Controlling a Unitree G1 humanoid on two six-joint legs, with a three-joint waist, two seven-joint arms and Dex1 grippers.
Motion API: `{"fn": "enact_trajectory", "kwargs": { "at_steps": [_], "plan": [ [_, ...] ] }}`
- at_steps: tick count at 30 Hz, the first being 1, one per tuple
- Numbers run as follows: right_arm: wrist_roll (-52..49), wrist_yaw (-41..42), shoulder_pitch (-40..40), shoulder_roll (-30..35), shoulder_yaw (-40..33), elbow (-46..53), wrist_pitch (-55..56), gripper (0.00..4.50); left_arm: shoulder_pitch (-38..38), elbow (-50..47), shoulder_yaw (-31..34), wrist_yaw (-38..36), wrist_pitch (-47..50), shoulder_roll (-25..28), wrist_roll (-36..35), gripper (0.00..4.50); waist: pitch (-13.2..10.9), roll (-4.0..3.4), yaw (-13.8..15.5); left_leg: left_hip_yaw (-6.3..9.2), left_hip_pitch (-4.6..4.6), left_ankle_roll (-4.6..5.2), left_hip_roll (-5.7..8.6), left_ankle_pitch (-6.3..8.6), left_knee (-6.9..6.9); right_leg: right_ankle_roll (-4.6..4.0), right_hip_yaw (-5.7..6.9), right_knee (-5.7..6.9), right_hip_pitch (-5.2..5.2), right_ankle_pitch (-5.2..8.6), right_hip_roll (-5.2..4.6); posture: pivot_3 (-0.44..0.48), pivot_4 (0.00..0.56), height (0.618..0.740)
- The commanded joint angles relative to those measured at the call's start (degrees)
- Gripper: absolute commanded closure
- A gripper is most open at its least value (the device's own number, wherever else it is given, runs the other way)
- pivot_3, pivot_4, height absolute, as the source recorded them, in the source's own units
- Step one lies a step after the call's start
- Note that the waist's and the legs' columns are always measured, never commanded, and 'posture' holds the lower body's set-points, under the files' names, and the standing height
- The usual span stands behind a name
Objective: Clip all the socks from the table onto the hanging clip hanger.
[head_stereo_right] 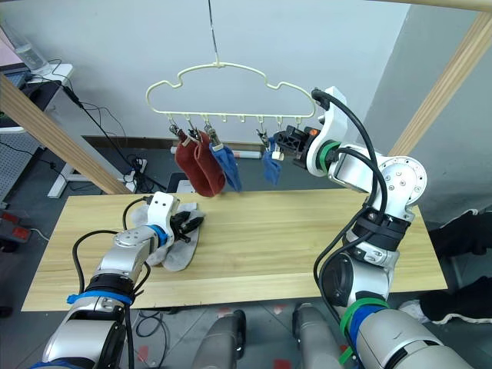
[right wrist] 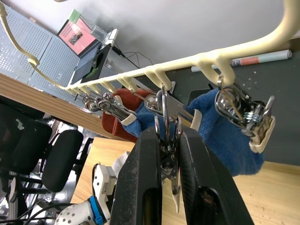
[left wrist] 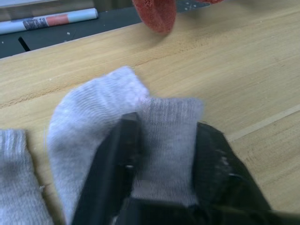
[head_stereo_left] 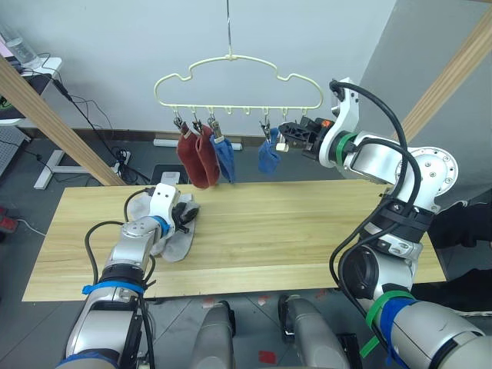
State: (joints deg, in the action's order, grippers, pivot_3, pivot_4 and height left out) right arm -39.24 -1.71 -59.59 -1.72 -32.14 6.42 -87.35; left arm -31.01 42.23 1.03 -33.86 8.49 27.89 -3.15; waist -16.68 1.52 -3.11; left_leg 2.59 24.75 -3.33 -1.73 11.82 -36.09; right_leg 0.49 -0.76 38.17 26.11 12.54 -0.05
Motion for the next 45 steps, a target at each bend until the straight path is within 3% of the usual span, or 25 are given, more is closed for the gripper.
{"fn": "enact_trajectory", "kwargs": {
  "at_steps": [1, 4, 9, 13, 16, 20, 28, 37, 45],
  "plan": [
    [-0.34, 0.03, -0.88, -0.04, 0.17, 0.73, 1.21, 4.31, 1.86, -1.4, -0.01, -1.04, 1.51, -0.46, -0.36, 3.72, 0.0, 0.0, 0.0, 0.0, 0.0, 0.0, 0.0, 0.0, 0.0, 0.0, 0.0, -0.01, 0.0, 0.0, 0.0, -0.022, 0.305, 0.74],
    [-0.33, 0.02, -0.83, -0.04, 0.34, 0.39, 1.61, 4.31, 3.51, -7.98, 0.82, -3.59, 2.94, -1.03, -3.06, 4.49, 0.0, 0.0, 0.0, -0.01, 0.0, 0.0, 0.0, 0.0, 0.01, 0.0, -0.01, -0.03, 0.0, 0.0, -0.01, -0.019, 0.306, 0.74],
    [-0.31, 0.19, -0.6, 0.18, 0.63, 0.01, 1.97, 4.31, 7.29, -19.11, 1.2, -7.0, 5.31, -0.92, -5.98, 4.49, 0.0, 0.0, 0.02, 0.03, 0.04, 0.0, -0.01, 0.0, 0.01, -0.03, 0.01, -0.06, 0.01, -0.02, 0.0, -0.016, 0.307, 0.74],
    [-0.33, 0.69, -0.53, 1.18, 0.51, -1.43, 2.02, 4.31, 15.28, -41.92, 1.56, -14.69, 8.05, 0.87, -14.37, 4.49, -0.01, -0.01, -0.04, 0.02, 0.06, -0.01, -0.04, 0.0, 0.04, -0.09, -0.05, -0.09, 0.02, -0.05, -0.01, -0.012, 0.309, 0.74],
    [-0.51, 1.15, -0.48, 1.75, 0.84, -2.2, 2.03, 4.31, 17.75, -49.61, 1.71, -16.81, 9.06, 1.6, -17.64, 4.49, -0.01, -0.02, -0.02, 0.03, 0.05, 0.0, -0.03, 0.0, 0.06, -0.18, -0.06, -0.11, 0.01, -0.09, -0.02, -0.011, 0.309, 0.74],
    [-0.91, 0.42, -0.39, 0.5, -0.38, -2.92, -0.27, 4.31, 18.98, -57.76, 0.98, -19.61, 0.91, 1.51, -18.13, 4.49, -0.02, -0.02, 0.03, 0.04, 0.02, 0.01, -0.02, -0.01, 0.01, 0.0, -0.04, -0.1, -0.02, 0.02, 0.03, -0.004, 0.305, 0.74],
    [-0.32, -1.99, -2.14, -3.34, -4.9, -2.19, -4.0, 4.31, 15.23, -54.38, -1.85, -16.2, -12.47, -1.43, -10.8, 4.49, -0.01, -0.02, 0.39, -0.01, 0.03, 0.01, 0.01, -0.01, 0.01, 0.0, -0.04, -0.16, -0.02, 0.02, 0.03, -0.008, 0.293, 0.74],
    [-1.83, -7.13, -3.91, -8.33, -9.96, -1.13, -5.15, 4.31, 11.66, -48.47, -4.56, -13.96, -17.52, -3.33, -7.23, 4.49, -0.01, -0.01, 0.39, -0.01, 0.04, 0.01, 0.0, -0.01, 0.03, 0.0, -0.03, -0.16, -0.01, 0.01, 0.04, -0.012, 0.284, 0.74],
    [-4.62, -10.44, -4.34, -8.92, -10.98, -1.33, -5.15, 4.31, 10.5, -46.69, -5.12, -12.32, -19.05, -4.26, -6.59, 4.49, -0.01, -0.01, 0.37, -0.01, 0.04, 0.01, 0.0, -0.01, 0.02, 0.0, -0.03, -0.15, -0.02, 0.01, 0.03, -0.017, 0.276, 0.74]
  ]
}}
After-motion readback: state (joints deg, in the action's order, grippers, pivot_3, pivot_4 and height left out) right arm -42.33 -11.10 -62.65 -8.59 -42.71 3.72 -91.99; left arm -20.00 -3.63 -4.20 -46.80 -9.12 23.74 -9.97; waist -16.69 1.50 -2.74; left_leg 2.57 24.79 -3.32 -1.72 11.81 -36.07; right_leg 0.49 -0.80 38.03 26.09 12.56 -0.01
